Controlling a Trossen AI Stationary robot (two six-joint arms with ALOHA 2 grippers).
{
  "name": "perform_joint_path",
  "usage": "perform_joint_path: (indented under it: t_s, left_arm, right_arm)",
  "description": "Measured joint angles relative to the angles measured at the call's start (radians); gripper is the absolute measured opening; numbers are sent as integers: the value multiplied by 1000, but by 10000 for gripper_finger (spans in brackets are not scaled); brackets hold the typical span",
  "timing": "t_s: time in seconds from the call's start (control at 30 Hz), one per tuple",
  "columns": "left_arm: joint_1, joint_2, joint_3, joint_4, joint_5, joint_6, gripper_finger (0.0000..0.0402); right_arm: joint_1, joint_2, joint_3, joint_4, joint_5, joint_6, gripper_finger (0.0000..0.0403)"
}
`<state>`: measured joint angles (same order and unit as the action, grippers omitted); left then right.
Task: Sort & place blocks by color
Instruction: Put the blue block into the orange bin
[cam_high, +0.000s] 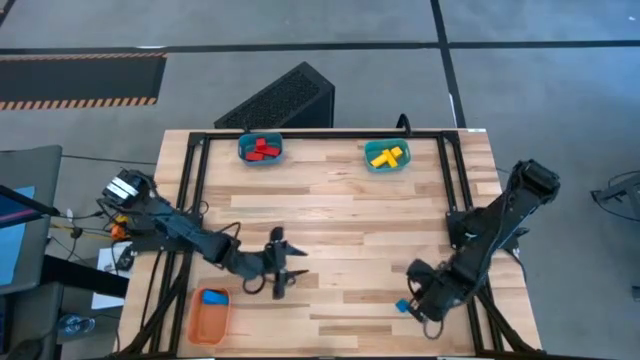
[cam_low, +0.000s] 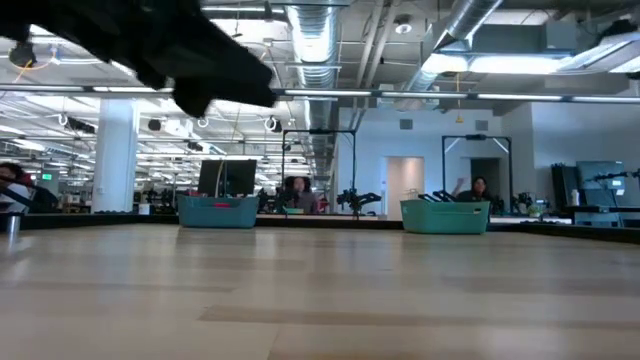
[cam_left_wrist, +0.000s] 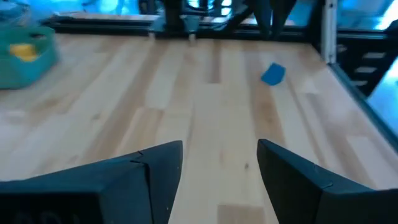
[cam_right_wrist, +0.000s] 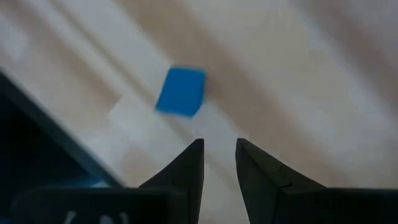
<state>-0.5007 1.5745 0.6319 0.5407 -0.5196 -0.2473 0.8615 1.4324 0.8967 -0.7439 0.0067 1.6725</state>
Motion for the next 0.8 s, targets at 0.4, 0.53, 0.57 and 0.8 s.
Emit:
perform_joint_path:
  t_s: [0.4, 0.53, 0.57, 0.8]
  left_arm:
    - [28, 286, 22, 450, 31, 122, 197]
    - [54, 292, 28, 438, -64, 139, 197]
    - [63, 292, 28, 441, -64, 139, 197]
    - [133, 292, 28, 436, -60, 180, 197]
  right_arm:
    - [177, 217, 0, 44, 134, -58, 127]
    - [143, 266, 5, 54, 40, -168, 120]
    - [137, 269, 5, 57, 35, -210, 119]
    - [80, 281, 133, -57, 78, -360, 107]
